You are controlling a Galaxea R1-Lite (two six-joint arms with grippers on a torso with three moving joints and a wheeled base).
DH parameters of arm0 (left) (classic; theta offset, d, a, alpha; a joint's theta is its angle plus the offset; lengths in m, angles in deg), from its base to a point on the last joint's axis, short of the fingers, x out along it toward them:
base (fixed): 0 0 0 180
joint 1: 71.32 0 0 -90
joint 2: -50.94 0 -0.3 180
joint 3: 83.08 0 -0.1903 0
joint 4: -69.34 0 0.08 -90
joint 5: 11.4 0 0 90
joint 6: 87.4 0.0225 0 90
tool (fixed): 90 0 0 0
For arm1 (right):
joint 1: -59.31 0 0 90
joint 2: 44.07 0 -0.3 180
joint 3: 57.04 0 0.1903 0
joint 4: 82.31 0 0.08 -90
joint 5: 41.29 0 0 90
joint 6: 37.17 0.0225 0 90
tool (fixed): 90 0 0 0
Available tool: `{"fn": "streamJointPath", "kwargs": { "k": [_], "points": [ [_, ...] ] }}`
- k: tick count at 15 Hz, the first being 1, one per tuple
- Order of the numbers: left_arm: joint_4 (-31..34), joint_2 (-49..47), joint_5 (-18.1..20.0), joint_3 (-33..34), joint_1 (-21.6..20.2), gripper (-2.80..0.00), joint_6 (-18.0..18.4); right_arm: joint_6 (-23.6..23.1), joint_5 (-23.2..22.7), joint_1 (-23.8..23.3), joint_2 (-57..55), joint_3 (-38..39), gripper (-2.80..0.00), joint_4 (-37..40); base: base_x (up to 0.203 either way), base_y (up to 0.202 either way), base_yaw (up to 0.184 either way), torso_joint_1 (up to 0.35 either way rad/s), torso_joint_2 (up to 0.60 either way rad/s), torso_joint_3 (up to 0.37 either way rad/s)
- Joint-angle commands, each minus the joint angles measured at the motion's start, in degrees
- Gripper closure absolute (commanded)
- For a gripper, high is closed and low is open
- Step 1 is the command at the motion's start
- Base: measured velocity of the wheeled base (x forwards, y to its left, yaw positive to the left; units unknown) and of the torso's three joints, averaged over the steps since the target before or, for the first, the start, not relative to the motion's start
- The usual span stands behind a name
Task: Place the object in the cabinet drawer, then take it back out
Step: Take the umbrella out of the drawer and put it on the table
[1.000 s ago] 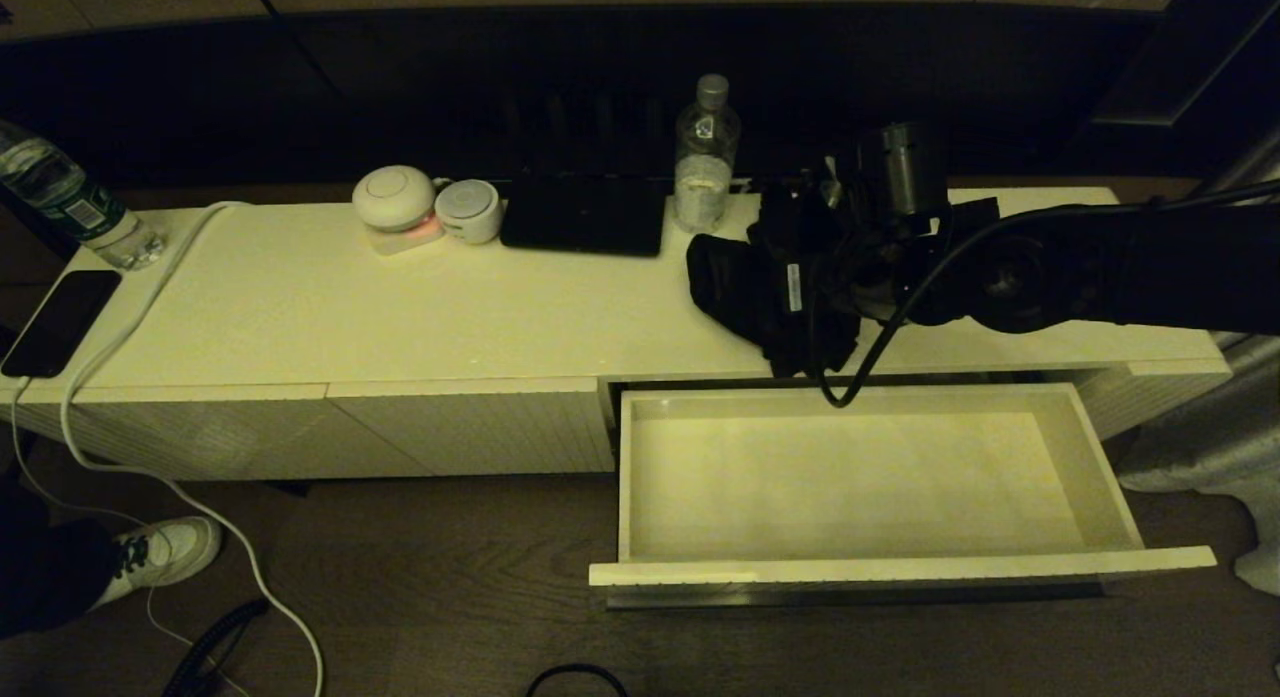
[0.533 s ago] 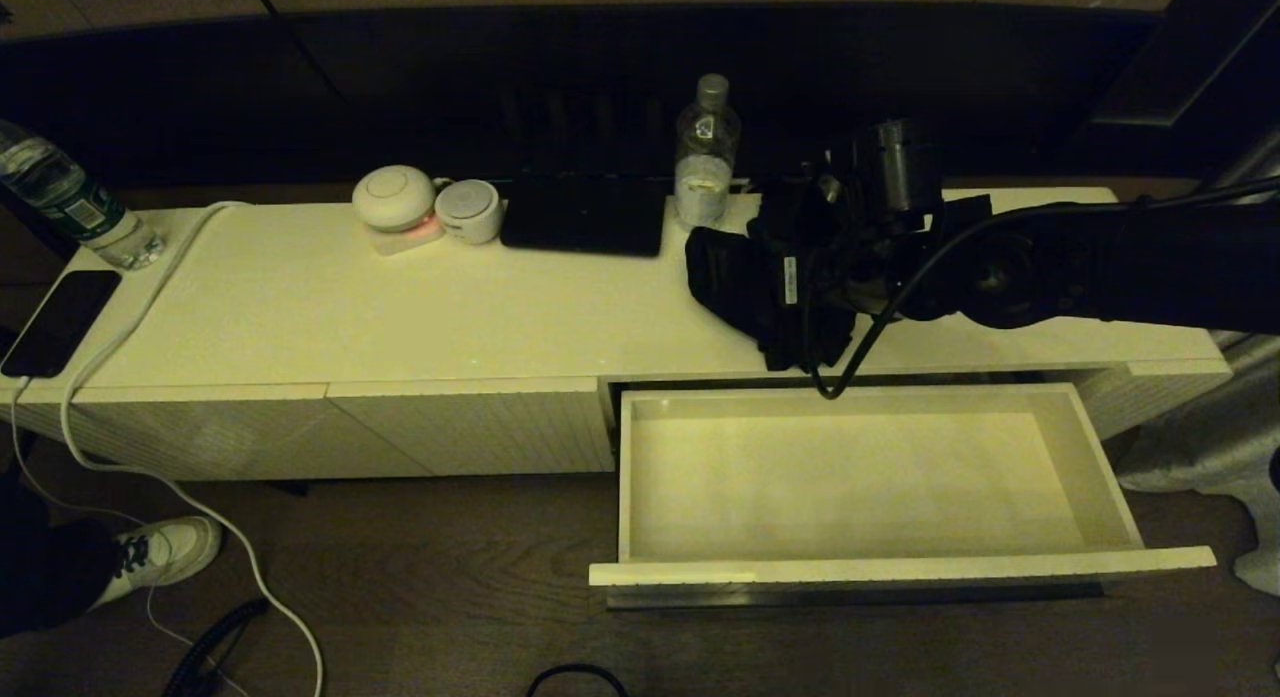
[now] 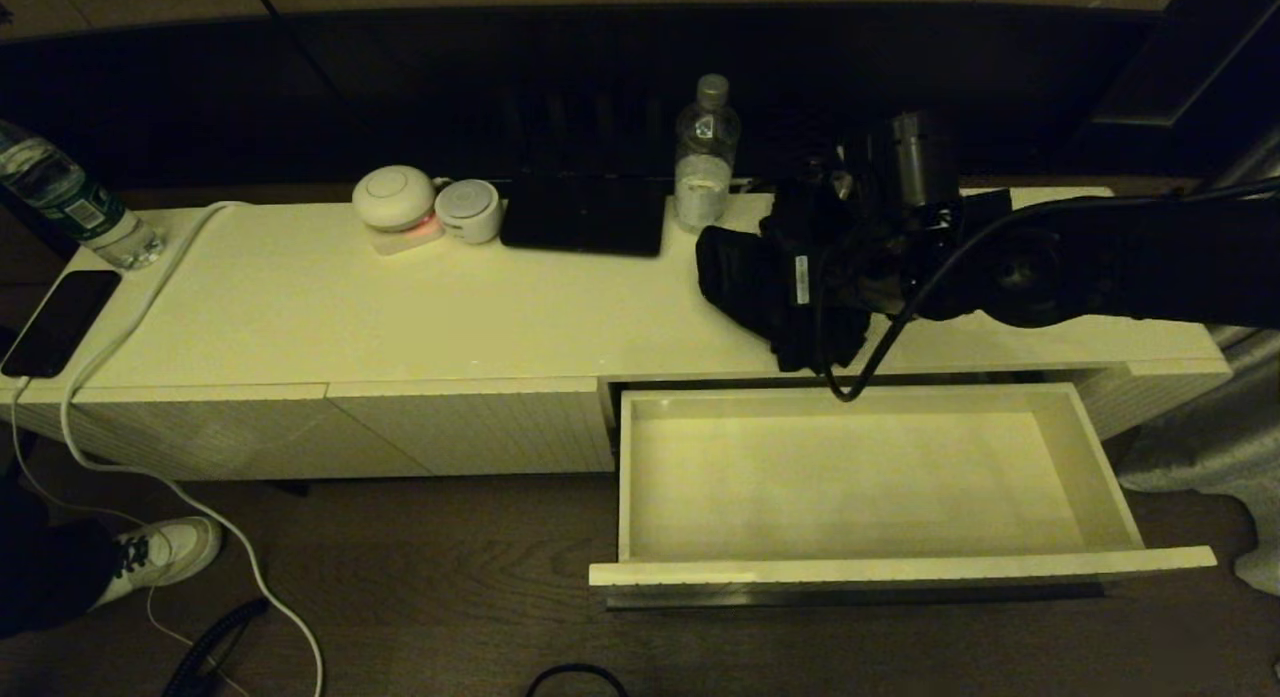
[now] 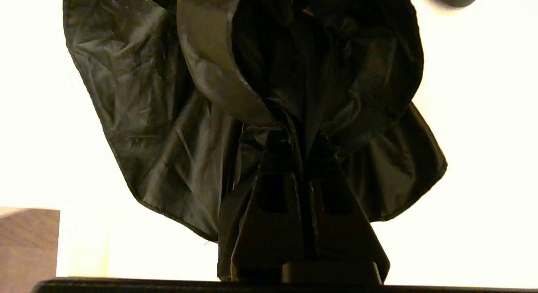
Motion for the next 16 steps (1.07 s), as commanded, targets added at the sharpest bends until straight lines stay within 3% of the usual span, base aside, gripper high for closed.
{"fn": "streamJointPath", "kwargs": {
  "k": [1,10,11,16],
  "points": [
    [0.0,0.1,0.0,0.0,0.0,0.00,0.0,-2.3,0.4,0.7,3.6,1.8,0.00,-0.1,0.000,0.000,0.000,0.000,0.00,0.000],
    [0.0,0.1,0.0,0.0,0.0,0.00,0.0,-1.5,0.5,0.2,0.0,1.3,0.00,-1.2,0.000,0.000,0.000,0.000,0.00,0.000],
    [0.0,0.1,0.0,0.0,0.0,0.00,0.0,-1.4,0.5,0.2,-0.2,1.5,-2.80,-2.1,0.000,0.000,0.000,0.000,0.00,0.000],
    [0.0,0.1,0.0,0.0,0.0,0.00,0.0,-1.3,1.2,0.4,0.2,1.4,-2.80,-2.3,0.000,0.000,0.000,0.000,0.00,0.000]
  ]
}}
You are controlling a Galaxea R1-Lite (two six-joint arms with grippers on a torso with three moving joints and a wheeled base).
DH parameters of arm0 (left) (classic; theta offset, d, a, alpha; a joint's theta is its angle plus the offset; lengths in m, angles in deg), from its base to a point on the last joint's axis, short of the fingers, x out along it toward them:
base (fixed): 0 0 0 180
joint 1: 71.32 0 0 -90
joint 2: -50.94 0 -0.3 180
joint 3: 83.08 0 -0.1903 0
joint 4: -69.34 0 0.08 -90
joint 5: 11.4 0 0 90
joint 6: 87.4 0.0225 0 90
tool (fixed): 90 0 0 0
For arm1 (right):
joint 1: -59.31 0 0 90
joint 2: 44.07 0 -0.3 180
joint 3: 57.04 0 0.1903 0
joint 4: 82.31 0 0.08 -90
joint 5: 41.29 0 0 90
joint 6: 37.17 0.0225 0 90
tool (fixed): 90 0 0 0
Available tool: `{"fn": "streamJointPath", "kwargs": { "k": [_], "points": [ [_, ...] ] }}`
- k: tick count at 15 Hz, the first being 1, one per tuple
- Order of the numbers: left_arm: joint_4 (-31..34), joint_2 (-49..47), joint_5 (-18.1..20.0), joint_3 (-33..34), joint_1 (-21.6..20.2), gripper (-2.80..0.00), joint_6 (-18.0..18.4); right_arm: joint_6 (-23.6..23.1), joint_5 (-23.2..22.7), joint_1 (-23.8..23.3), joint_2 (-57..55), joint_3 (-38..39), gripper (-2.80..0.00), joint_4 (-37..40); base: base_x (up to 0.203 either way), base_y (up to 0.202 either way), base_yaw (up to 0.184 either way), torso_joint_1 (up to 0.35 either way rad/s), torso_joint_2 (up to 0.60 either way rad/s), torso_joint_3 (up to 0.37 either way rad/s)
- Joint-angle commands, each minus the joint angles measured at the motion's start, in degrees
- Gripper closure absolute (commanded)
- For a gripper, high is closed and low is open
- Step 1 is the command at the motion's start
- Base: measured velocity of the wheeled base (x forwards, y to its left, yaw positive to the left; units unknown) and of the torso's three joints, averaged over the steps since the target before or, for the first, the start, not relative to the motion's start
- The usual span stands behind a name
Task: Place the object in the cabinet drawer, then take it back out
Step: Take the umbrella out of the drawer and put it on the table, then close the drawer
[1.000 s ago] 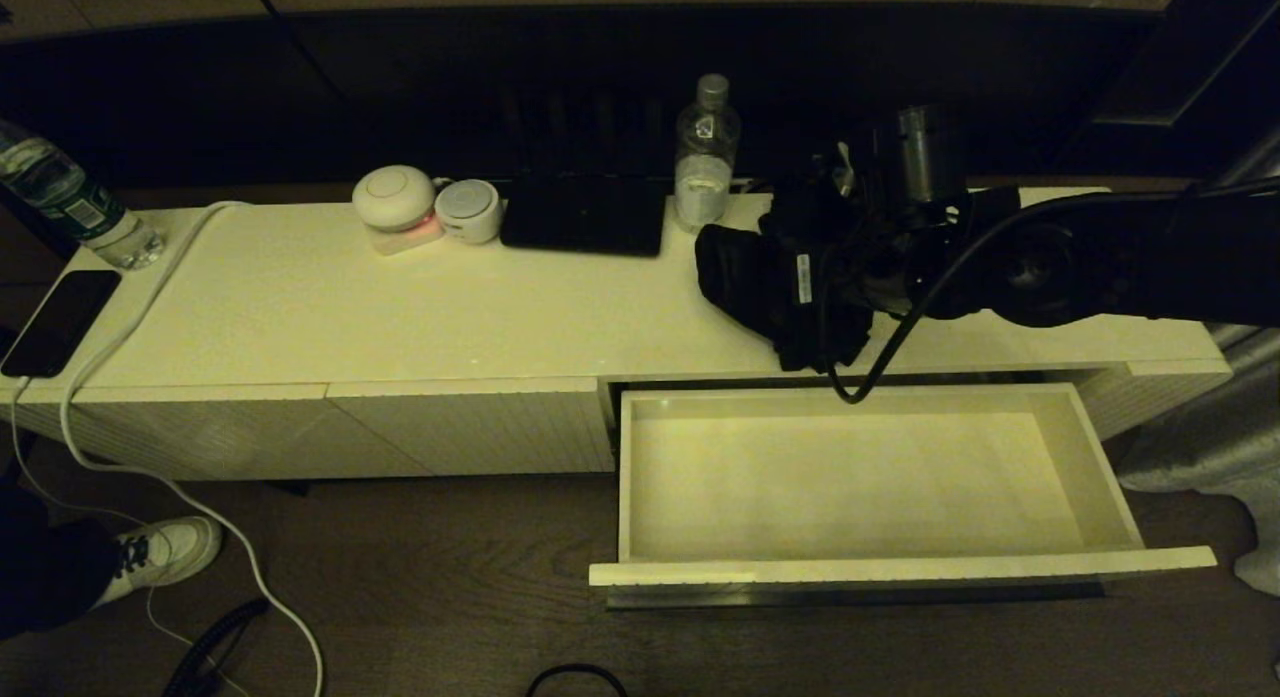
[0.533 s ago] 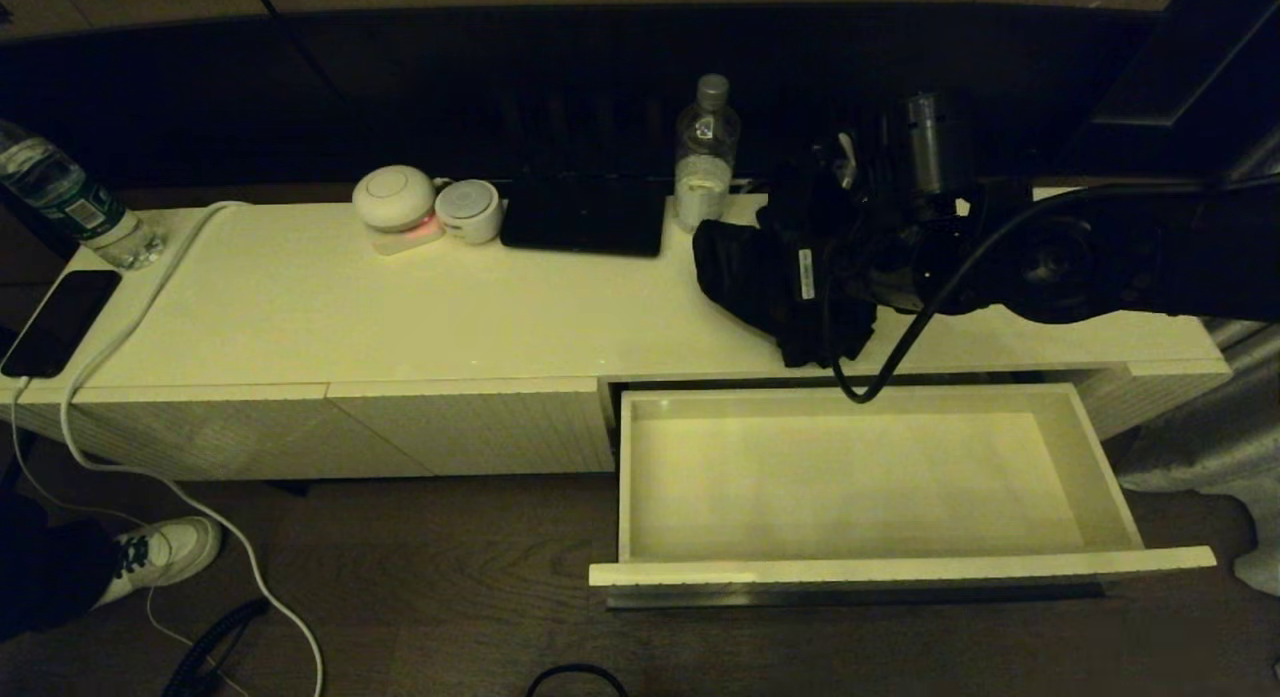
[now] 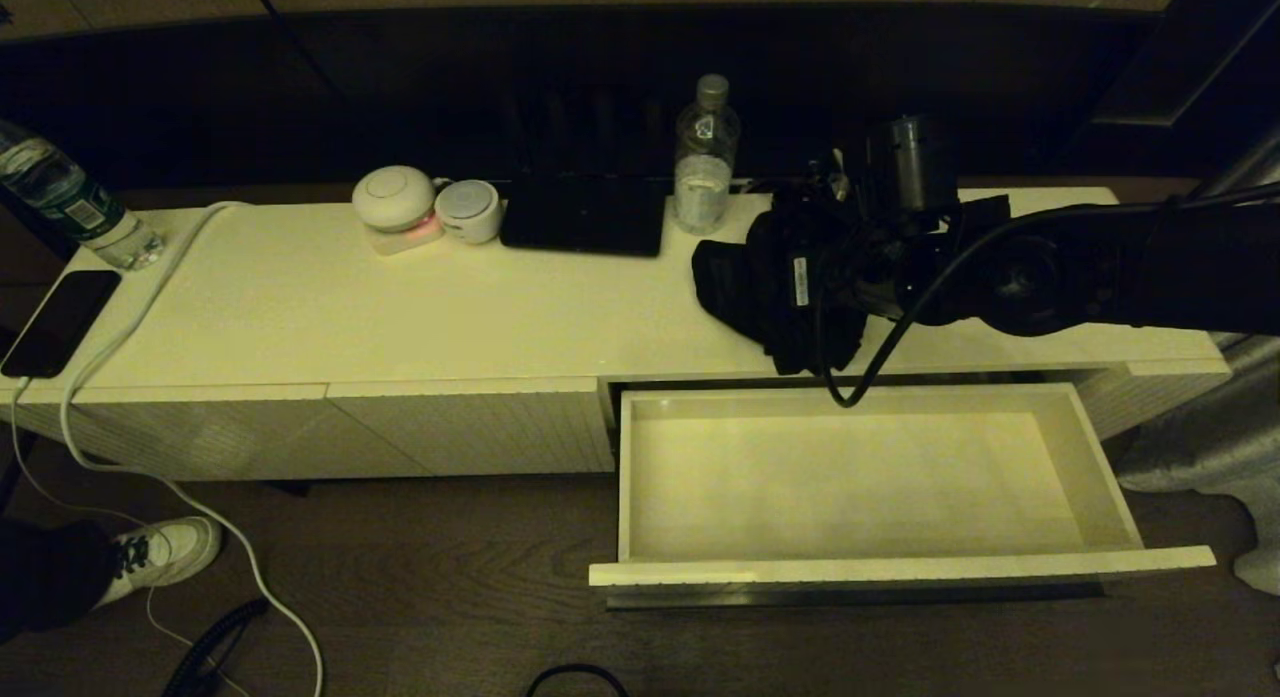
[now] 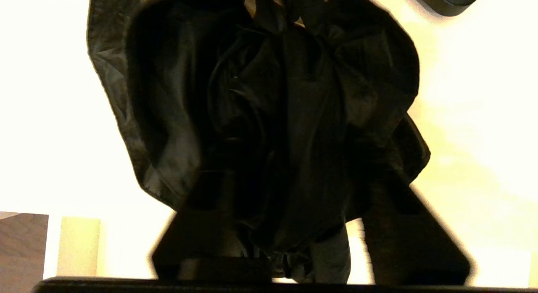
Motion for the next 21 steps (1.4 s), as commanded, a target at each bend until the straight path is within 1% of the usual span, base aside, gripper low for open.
{"fn": "streamJointPath", "kwargs": {
  "k": [1,3,4,5,7,9,10,13,15,16,18,21],
  "points": [
    [0.0,0.1,0.0,0.0,0.0,0.00,0.0,0.0,0.2,0.6,1.9,0.5,-2.80,0.0,0.000,0.000,0.000,0.000,0.00,0.000],
    [0.0,0.1,0.0,0.0,0.0,0.00,0.0,-0.1,0.2,1.5,6.6,2.1,-2.80,0.0,0.000,0.000,0.000,0.000,0.00,0.000],
    [0.0,0.1,0.0,0.0,0.0,0.00,0.0,-0.5,0.4,2.0,9.5,4.6,-2.80,0.0,0.000,0.000,0.000,0.000,0.00,0.000],
    [0.0,0.1,0.0,0.0,0.0,0.00,0.0,-2.2,0.4,2.2,12.9,8.0,-2.80,0.0,0.000,0.000,0.000,0.000,0.00,0.000],
    [0.0,0.1,0.0,0.0,0.0,0.00,0.0,-9.0,0.3,2.4,19.3,17.0,-2.80,-0.1,0.000,0.000,0.000,0.000,0.00,0.000],
    [0.0,0.1,0.0,0.0,0.0,0.00,0.0,-17.5,0.1,2.4,25.0,26.8,-2.80,-1.6,0.000,0.000,0.000,0.000,0.00,0.000],
    [0.0,0.1,0.0,0.0,0.0,0.00,0.0,-21.4,-0.1,2.4,27.2,31.3,0.00,-2.8,0.000,0.000,0.000,0.000,0.00,0.000],
    [0.0,0.1,0.0,0.0,0.0,0.00,0.0,-35.0,-1.9,2.7,34.1,45.5,0.00,-7.1,0.000,0.000,0.000,0.000,0.00,0.000],
    [0.0,0.1,0.0,0.0,0.0,0.00,0.0,-43.5,-4.2,3.3,38.6,52.7,0.00,-8.3,0.000,0.000,0.000,0.000,0.00,0.000],
    [0.0,0.1,0.0,0.0,0.0,0.00,0.0,-45.4,-5.2,3.7,39.6,55.6,0.00,-8.9,0.000,0.000,0.000,0.000,0.00,0.000],
    [0.0,0.1,0.0,0.0,0.0,0.00,0.0,-46.7,-6.1,4.8,40.3,62.6,0.00,-12.5,0.000,0.000,0.000,0.000,0.00,0.000],
    [0.0,0.1,0.0,0.0,0.0,0.00,0.0,-47.3,-6.5,6.7,37.1,73.3,0.00,-23.5,0.000,0.000,0.000,0.000,0.00,0.000]
  ]
}}
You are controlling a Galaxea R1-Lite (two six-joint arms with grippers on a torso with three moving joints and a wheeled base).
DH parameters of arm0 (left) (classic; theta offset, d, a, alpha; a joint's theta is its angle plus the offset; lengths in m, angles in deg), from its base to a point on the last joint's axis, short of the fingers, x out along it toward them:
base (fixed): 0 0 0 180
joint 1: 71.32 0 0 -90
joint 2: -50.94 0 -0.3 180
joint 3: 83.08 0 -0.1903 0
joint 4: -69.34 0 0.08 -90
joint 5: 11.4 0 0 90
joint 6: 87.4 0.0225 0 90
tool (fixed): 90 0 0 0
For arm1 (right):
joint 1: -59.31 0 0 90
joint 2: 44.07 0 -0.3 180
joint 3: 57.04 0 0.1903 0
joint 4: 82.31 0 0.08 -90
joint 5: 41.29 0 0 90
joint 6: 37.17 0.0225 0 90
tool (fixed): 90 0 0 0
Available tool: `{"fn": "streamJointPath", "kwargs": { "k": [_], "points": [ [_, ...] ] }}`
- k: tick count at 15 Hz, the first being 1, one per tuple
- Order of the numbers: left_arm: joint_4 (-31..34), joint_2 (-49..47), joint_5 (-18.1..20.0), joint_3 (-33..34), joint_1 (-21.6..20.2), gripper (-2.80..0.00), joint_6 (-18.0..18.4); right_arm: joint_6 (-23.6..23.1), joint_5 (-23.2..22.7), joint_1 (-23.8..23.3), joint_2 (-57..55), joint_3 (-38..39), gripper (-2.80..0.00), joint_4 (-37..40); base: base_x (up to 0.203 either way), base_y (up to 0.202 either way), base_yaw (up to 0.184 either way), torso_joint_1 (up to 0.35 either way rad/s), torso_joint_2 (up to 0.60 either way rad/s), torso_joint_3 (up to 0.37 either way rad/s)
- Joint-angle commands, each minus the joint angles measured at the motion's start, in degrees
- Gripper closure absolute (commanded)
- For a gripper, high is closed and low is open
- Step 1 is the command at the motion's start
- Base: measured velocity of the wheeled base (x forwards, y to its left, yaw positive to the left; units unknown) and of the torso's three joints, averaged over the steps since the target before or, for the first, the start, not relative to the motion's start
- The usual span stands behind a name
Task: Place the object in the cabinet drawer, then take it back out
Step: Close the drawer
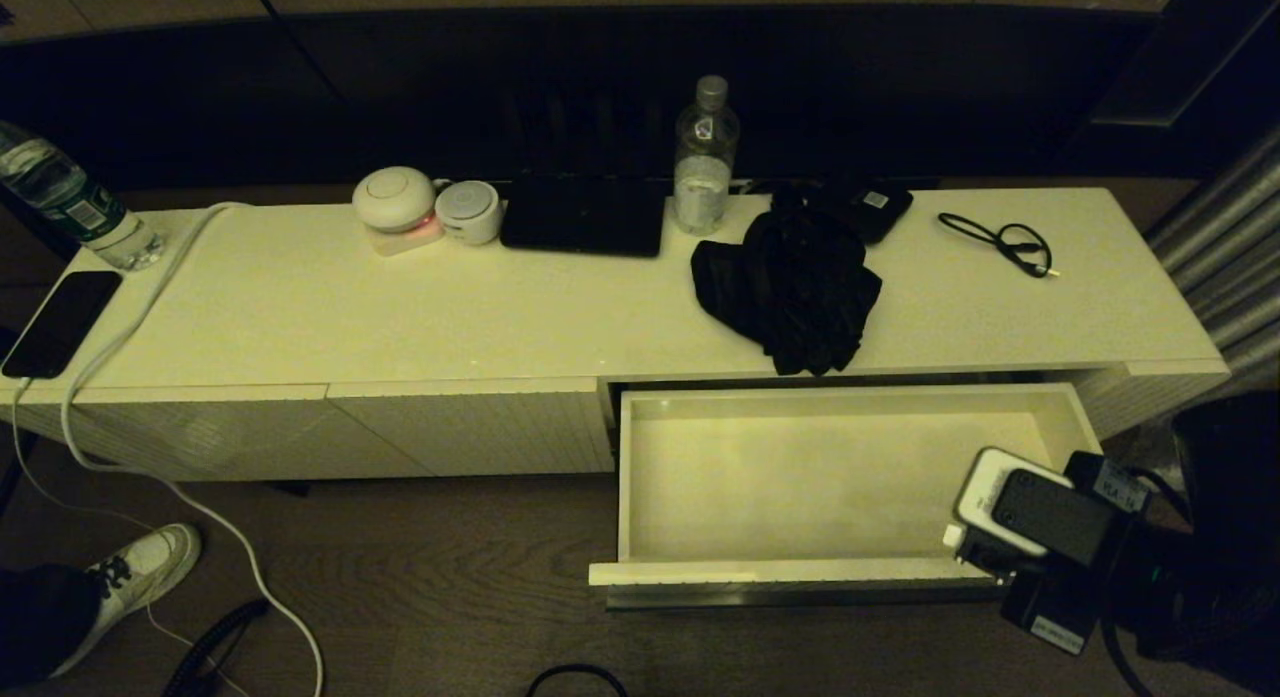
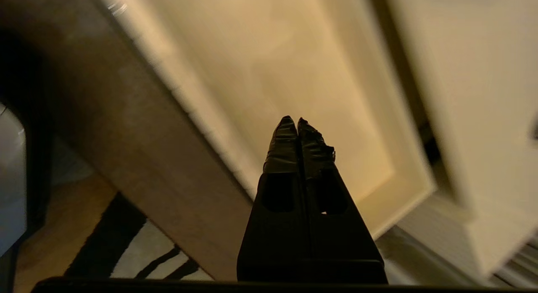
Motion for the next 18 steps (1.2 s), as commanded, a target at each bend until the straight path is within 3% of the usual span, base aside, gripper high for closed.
{"fn": "streamJointPath", "kwargs": {
  "k": [1,8,15,18],
  "points": [
    [0.0,0.1,0.0,0.0,0.0,0.00,0.0,-0.3,0.0,1.1,-4.4,7.9,0.00,-7.6,0.000,0.000,0.000,0.000,0.00,0.000],
    [0.0,0.1,0.0,0.0,0.0,0.00,0.0,-0.2,-0.2,1.5,-21.0,14.0,0.00,-20.7,0.000,0.000,0.000,0.000,0.00,0.000],
    [0.0,0.1,0.0,0.0,0.0,0.00,0.0,-0.1,0.3,2.9,-36.6,14.9,0.00,-43.7,0.000,0.000,0.000,0.000,0.00,0.000],
    [0.0,0.1,0.0,0.1,0.0,0.00,0.0,-0.2,2.2,3.5,-37.1,14.9,0.00,-45.4,0.000,0.000,0.000,0.000,0.00,0.000]
  ]
}}
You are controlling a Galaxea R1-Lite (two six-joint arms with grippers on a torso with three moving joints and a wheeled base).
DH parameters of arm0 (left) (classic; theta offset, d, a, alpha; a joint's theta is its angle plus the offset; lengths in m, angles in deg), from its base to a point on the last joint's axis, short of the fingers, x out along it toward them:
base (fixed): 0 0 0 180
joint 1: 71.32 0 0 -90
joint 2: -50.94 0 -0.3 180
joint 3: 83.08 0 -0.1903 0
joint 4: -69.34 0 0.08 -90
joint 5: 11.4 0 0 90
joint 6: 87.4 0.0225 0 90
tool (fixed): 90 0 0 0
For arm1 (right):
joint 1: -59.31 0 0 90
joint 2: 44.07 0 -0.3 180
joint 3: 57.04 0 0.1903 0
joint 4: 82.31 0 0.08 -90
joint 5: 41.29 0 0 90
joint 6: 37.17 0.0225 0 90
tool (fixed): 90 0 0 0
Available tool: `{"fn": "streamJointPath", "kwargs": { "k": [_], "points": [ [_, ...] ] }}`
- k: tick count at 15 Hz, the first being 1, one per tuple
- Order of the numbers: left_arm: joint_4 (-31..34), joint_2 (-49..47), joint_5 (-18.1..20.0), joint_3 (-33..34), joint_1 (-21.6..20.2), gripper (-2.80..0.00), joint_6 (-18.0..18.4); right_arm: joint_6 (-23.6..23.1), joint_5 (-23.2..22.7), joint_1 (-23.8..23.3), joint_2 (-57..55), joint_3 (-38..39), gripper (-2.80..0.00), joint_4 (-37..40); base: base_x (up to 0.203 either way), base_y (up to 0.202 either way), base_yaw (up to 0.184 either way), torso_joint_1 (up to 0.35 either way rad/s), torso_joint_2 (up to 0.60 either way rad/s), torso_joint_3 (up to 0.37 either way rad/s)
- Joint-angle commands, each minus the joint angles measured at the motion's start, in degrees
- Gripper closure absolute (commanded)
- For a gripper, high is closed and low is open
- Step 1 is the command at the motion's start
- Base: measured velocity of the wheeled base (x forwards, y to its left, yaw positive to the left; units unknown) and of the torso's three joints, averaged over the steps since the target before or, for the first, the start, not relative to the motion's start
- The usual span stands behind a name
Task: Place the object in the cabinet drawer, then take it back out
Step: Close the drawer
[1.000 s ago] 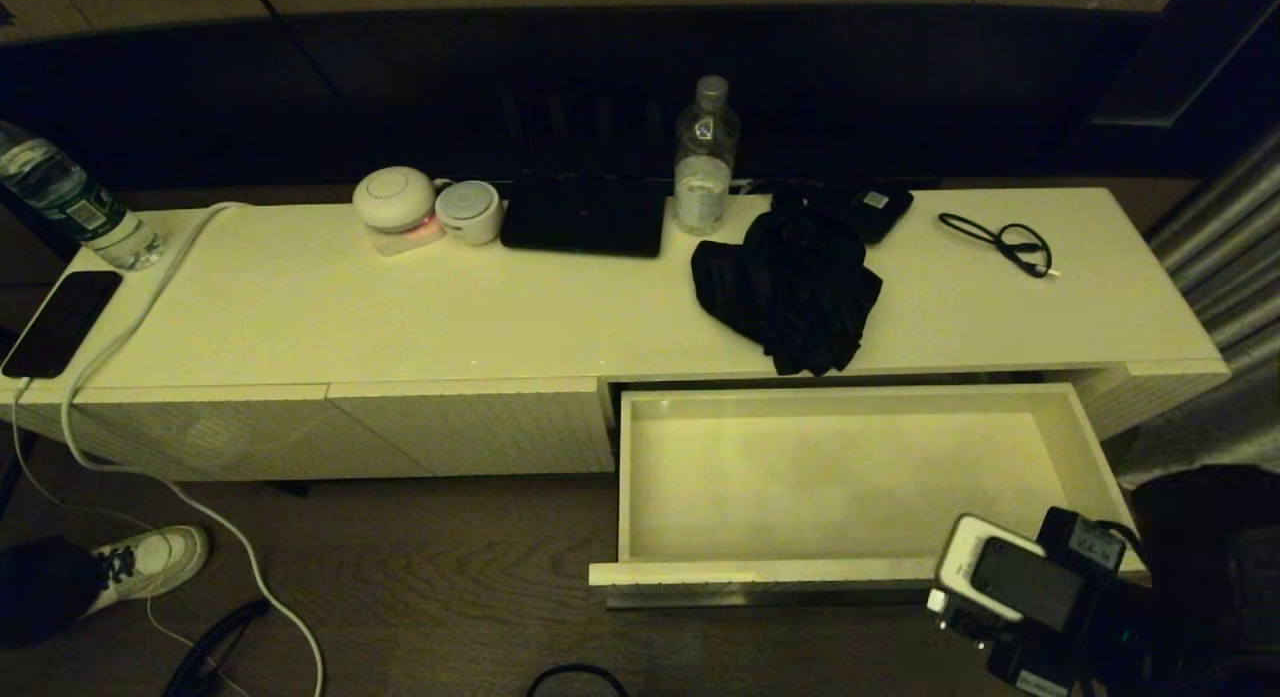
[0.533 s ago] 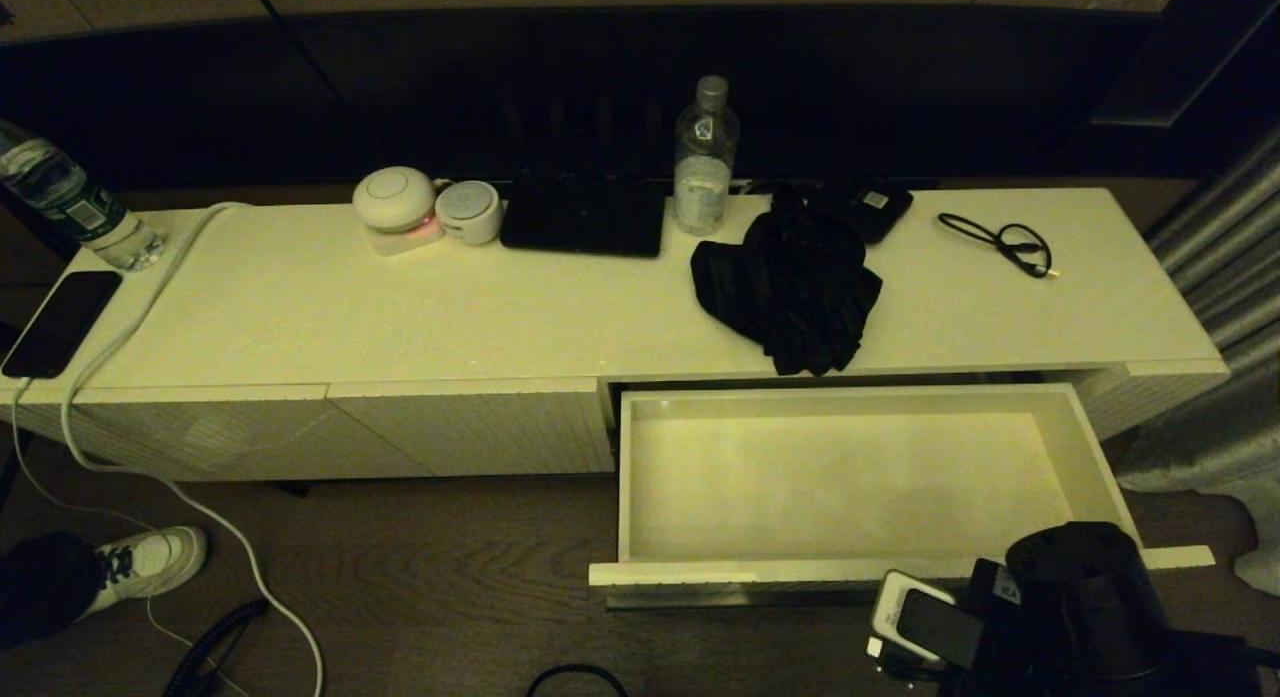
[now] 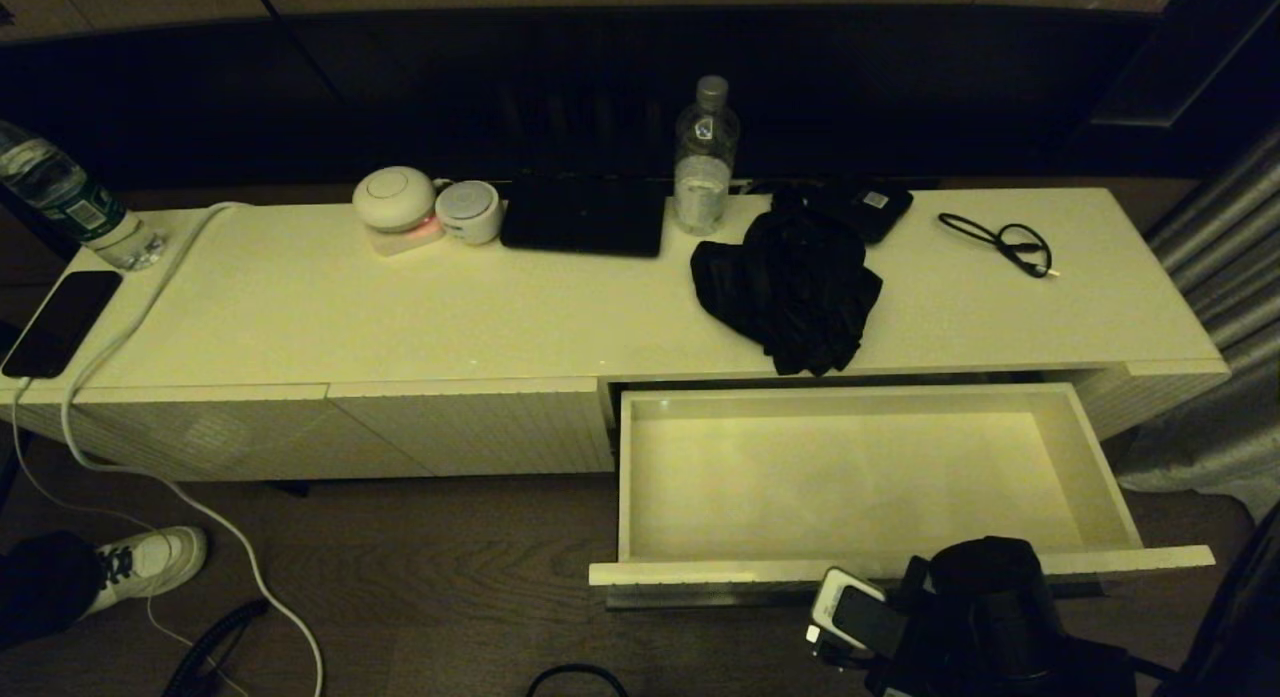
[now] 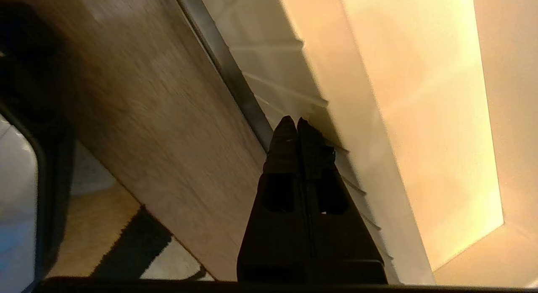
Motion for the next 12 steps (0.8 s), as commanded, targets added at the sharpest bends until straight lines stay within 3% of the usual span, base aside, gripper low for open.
{"fn": "streamJointPath", "kwargs": {
  "k": [1,12],
  "points": [
    [0.0,0.1,0.0,0.0,0.0,0.00,-0.1,-0.1,1.8,0.2,-2.1,0.0,0.00,-0.8,0.000,0.000,0.000,0.000,0.00,0.000],
    [0.0,0.1,0.0,0.0,0.0,0.00,-0.1,0.2,9.2,-2.8,-7.4,-3.6,0.00,-10.1,0.000,0.000,0.000,0.000,0.00,0.000]
  ]
}}
